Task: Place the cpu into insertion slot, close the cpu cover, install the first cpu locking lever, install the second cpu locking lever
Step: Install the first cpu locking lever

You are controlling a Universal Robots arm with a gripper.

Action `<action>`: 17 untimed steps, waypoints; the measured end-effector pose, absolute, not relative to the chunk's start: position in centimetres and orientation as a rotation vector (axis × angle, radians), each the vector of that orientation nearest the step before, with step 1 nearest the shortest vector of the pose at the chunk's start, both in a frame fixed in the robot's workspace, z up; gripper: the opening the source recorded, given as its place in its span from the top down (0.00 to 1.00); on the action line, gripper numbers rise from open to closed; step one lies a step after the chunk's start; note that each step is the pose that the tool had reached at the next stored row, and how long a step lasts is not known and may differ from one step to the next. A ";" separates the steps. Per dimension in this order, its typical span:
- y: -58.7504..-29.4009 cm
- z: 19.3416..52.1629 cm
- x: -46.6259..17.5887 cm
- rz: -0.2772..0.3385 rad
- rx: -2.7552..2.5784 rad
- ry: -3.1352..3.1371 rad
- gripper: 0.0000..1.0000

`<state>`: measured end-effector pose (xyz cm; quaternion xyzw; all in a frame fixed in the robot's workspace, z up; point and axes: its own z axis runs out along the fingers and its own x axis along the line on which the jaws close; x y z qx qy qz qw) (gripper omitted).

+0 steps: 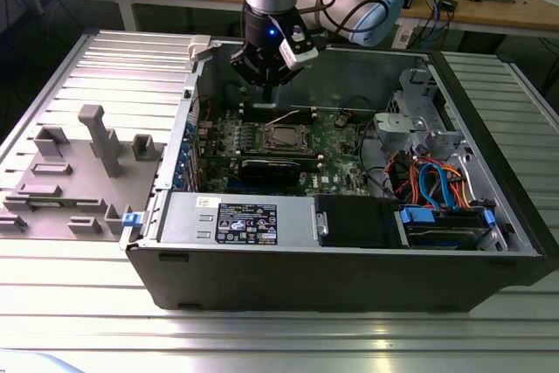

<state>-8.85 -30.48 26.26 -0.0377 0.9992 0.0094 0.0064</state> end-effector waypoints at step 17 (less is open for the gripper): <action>-31.2 25.5 -8.6 0.142 -0.066 3.121 0.89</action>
